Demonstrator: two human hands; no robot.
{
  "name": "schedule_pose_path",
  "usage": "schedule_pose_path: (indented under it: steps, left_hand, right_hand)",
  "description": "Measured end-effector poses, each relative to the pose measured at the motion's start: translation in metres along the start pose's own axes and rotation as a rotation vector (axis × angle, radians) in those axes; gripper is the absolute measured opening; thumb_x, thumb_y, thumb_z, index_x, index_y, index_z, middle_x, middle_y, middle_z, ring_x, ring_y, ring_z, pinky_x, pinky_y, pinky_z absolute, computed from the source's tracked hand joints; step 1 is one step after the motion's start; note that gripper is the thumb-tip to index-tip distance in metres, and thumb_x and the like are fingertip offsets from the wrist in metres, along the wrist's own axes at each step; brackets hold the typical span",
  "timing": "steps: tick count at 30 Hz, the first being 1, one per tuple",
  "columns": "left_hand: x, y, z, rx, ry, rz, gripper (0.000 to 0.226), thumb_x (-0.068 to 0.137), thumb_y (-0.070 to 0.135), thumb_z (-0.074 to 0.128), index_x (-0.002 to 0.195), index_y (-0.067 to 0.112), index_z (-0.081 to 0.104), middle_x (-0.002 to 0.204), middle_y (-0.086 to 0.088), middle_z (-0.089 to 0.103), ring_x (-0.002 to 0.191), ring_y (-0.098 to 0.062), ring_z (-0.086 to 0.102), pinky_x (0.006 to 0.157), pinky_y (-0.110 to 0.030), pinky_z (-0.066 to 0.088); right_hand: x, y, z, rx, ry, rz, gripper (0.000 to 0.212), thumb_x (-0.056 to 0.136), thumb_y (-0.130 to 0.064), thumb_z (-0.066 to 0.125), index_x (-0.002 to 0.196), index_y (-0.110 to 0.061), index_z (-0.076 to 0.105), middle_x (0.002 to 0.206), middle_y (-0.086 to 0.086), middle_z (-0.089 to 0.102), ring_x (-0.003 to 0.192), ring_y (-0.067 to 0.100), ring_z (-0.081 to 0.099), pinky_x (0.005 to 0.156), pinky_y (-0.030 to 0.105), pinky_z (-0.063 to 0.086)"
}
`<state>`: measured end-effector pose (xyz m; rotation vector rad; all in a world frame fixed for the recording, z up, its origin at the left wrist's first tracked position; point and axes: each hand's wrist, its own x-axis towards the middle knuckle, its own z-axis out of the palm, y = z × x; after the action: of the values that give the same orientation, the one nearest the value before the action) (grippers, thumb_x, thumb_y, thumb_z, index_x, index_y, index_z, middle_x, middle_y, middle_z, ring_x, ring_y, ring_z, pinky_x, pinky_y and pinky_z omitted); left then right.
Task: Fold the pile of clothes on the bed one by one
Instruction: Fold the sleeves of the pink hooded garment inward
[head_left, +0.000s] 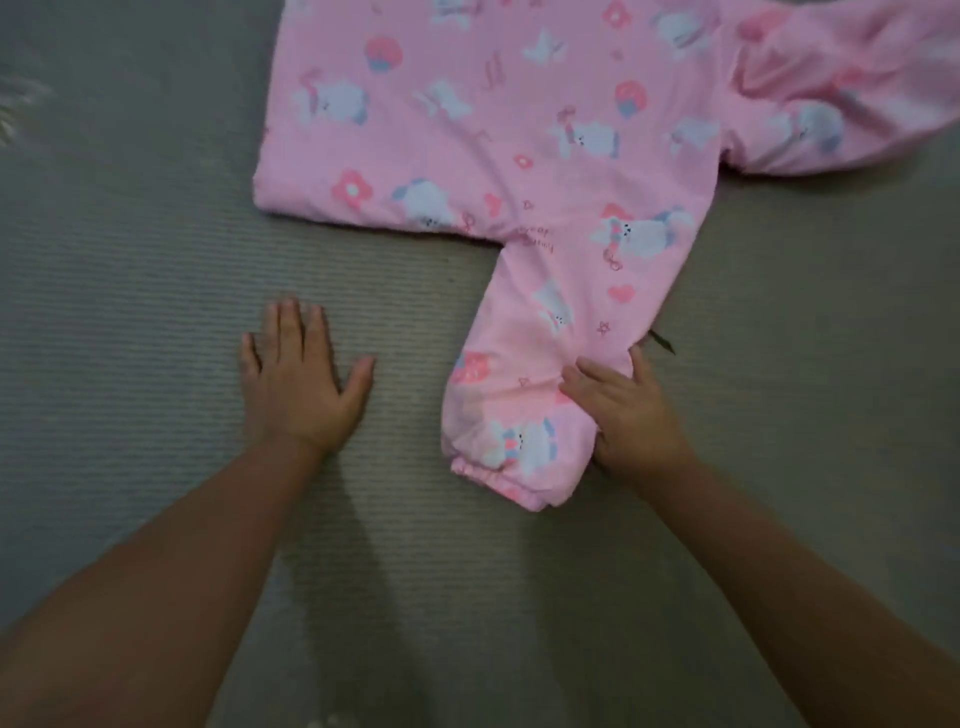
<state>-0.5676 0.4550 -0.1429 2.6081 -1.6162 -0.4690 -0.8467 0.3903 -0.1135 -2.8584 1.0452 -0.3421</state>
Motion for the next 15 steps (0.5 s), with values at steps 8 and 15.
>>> schedule_pose_path:
  steps: [8, 15]
  left_hand:
    - [-0.125, 0.061, -0.011, -0.196, -0.213, 0.39, 0.072, 0.082, 0.041, 0.038, 0.127, -0.014, 0.042, 0.136, -0.033, 0.036, 0.13, -0.043, 0.033, 0.108, -0.045, 0.024]
    - [-0.214, 0.099, -0.006, -0.073, -0.379, 0.521, 0.049, 0.086, 0.022, 0.055, 0.124, -0.007, 0.047, 0.133, -0.027, 0.045, 0.127, -0.039, 0.039, 0.105, -0.041, 0.03]
  right_hand:
    - [-0.13, -0.057, -0.045, 0.072, -0.238, 0.085, 0.037, 0.024, -0.008, 0.078, 0.06, -0.005, 0.07, 0.056, 0.005, 0.067, 0.052, 0.015, 0.066, 0.064, 0.049, 0.054]
    - [-0.265, -0.125, -0.071, 0.34, -0.762, 0.005, 0.065, 0.065, -0.005, 0.071, 0.127, -0.009, 0.053, 0.139, 0.009, 0.046, 0.131, 0.018, 0.041, 0.112, 0.03, 0.02]
